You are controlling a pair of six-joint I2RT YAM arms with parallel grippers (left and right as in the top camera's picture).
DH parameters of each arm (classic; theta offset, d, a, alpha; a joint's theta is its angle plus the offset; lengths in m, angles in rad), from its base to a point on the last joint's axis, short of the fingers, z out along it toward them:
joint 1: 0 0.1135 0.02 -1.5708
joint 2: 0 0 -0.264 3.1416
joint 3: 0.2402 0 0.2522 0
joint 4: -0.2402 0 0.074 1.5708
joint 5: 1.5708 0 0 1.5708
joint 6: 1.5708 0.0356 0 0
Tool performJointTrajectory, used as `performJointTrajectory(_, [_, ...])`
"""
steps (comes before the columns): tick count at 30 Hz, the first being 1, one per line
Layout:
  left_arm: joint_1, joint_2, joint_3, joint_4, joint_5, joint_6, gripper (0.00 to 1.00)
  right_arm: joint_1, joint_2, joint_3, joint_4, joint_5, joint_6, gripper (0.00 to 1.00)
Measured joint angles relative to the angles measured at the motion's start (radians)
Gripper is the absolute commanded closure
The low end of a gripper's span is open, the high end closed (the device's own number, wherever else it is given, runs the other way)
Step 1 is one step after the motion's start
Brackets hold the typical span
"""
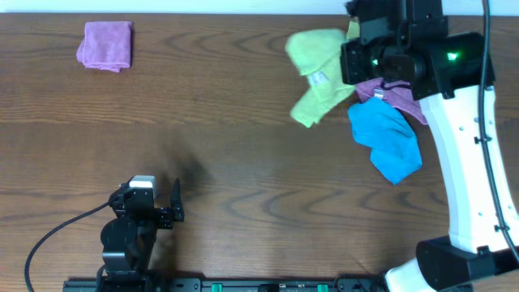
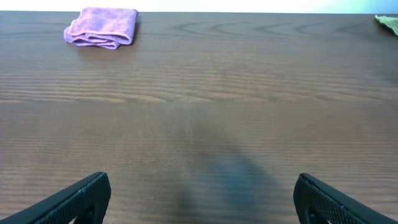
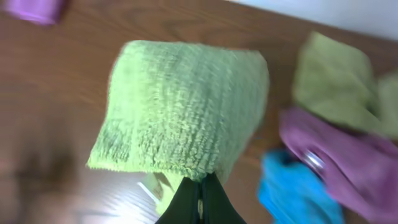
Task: Fold the cloth
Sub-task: 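Lift the green cloth with the right gripper and carry it leftward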
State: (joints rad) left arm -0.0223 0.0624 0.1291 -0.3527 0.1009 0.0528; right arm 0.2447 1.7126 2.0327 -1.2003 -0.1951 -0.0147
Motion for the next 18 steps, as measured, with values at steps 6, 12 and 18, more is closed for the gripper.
performJointTrajectory(6, [0.0,0.0,0.0,0.0,0.0,0.0,0.05,0.09,0.073,0.001,-0.002,-0.142,-0.043,0.99])
performJointTrajectory(12, [0.0,0.0,0.0,0.0,0.0,0.0,0.05,0.278,0.146,-0.005,-0.121,-0.147,-0.151,0.99])
performJointTrajectory(18, [0.0,0.0,0.0,0.0,0.0,0.0,0.05,0.347,0.135,-0.005,-0.17,-0.137,-0.184,0.99])
